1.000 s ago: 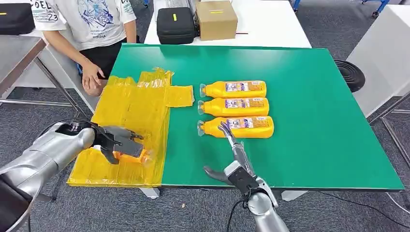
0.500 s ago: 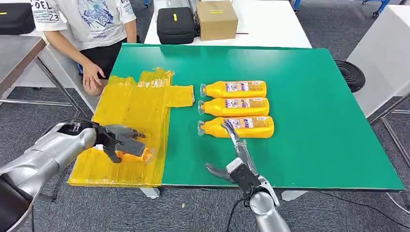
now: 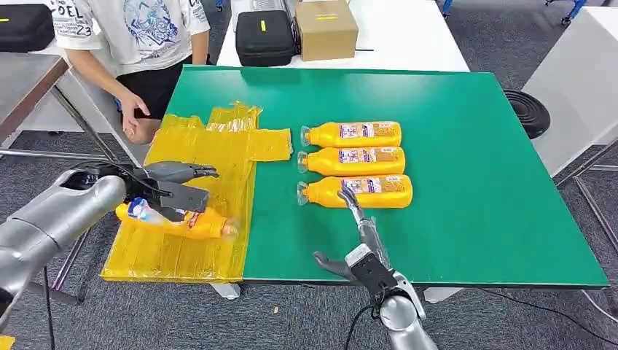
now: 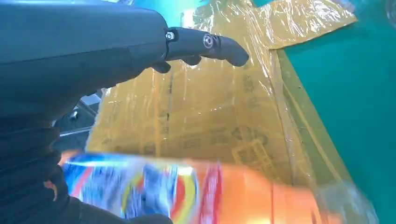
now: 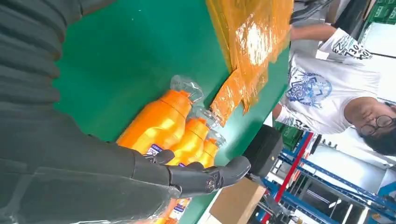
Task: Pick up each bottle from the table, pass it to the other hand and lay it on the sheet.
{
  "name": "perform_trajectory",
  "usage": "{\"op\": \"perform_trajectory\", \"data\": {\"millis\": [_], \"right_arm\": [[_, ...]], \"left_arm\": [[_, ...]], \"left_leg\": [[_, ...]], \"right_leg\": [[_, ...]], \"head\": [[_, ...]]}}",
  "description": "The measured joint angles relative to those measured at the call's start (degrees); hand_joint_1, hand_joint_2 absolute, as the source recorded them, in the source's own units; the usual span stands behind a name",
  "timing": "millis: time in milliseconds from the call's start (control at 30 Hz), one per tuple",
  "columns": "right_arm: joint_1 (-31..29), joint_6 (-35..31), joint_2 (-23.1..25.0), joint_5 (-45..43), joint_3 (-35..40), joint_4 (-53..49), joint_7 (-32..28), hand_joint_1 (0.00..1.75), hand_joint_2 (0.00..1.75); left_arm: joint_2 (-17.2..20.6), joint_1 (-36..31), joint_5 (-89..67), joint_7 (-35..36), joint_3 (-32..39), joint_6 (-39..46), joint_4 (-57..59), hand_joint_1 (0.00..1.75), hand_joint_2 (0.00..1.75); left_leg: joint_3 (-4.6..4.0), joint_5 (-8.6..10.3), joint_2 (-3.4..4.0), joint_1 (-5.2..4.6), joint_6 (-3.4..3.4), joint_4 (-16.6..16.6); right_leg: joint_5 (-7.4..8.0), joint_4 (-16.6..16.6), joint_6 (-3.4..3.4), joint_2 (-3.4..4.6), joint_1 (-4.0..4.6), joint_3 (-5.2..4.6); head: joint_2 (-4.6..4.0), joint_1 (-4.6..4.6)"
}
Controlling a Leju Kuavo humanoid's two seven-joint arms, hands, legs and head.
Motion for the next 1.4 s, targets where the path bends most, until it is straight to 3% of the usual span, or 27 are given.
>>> {"op": "perform_trajectory", "data": {"millis": [233,600,833,1067,1233,1400], "right_arm": [[-0.1,-0.1,-0.3,-0.7,-0.1,0.0,0.0,0.0,1.75],[-0.2,-0.3,-0.4,-0.6,-0.2,0.0,0.1,0.0,1.75],[-0.2,-3.3,-1.8,8.2,-0.2,-1.7,5.8,0.0,1.75],[-0.4,-3.6,-3.3,13.3,-0.8,-2.6,9.6,0.0,1.75],[-4.2,0.6,-8.9,23.9,-2.8,-0.7,16.3,0.0,1.75],[-9.1,5.7,-18.0,25.9,-4.0,4.1,15.8,0.0,1.75]], "left_arm": [[3.9,-1.1,0.2,1.9,-0.1,-2.7,-6.3,0.0,1.75],[4.9,-1.0,1.0,1.6,0.0,-1.1,-8.4,0.0,1.75],[4.1,3.1,4.9,-1.7,5.0,8.0,-8.4,0.0,1.75],[3.6,6.8,5.1,-2.9,8.4,10.2,-8.4,0.0,1.75],[1.0,13.6,3.9,-7.1,13.8,17.7,-8.4,0.0,1.75],[-3.1,23.8,1.2,-9.7,21.2,24.5,-10.7,0.0,1.75]], "left_leg": [[-0.02,0.0,-0.03,-0.01,0.0,0.0],[-0.02,0.0,-0.02,0.0,0.0,0.0],[-0.02,0.0,-0.01,-0.03,0.0,0.0],[-0.02,0.0,-0.01,-0.02,0.0,0.0],[-0.02,0.0,-0.03,-0.09,0.01,0.0],[-0.05,-0.01,-0.03,-0.33,0.05,0.0]], "right_leg": [[0.0,0.0,0.0,-0.03,-0.01,0.0],[0.0,0.0,0.0,-0.02,0.0,-0.02],[0.0,0.0,0.0,0.0,-0.03,-0.03],[0.0,0.0,0.0,0.0,-0.02,-0.03],[0.01,0.0,0.01,-0.02,-0.14,-0.02],[0.08,0.0,0.13,-0.01,-0.38,-0.02]], "head": [[0.0,0.0],[0.0,-0.02],[0.0,-0.02],[0.0,-0.02],[0.0,-0.04],[0.0,-0.07]]}}
